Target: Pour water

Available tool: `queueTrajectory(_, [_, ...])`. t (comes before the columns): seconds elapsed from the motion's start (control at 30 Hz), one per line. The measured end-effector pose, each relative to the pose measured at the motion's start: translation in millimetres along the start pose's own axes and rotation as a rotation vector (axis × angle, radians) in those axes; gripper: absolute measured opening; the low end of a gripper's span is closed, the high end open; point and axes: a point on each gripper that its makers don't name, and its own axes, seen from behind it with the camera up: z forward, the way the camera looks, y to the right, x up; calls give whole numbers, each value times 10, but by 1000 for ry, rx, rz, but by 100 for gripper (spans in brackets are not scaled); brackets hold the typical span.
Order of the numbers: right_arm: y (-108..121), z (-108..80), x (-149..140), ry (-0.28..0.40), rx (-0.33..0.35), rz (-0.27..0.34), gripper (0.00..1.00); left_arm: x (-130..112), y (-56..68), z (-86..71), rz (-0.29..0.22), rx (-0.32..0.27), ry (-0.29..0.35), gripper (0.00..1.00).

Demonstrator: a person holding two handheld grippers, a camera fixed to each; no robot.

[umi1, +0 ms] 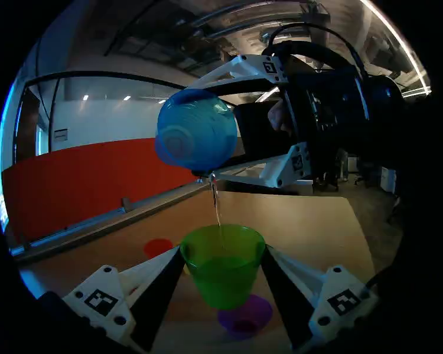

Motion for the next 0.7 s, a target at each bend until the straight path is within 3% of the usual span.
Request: queueTrajectory(0.7, [-5, -18, 0, -1, 1, -41, 89, 5, -21, 5, -2, 6, 2, 87])
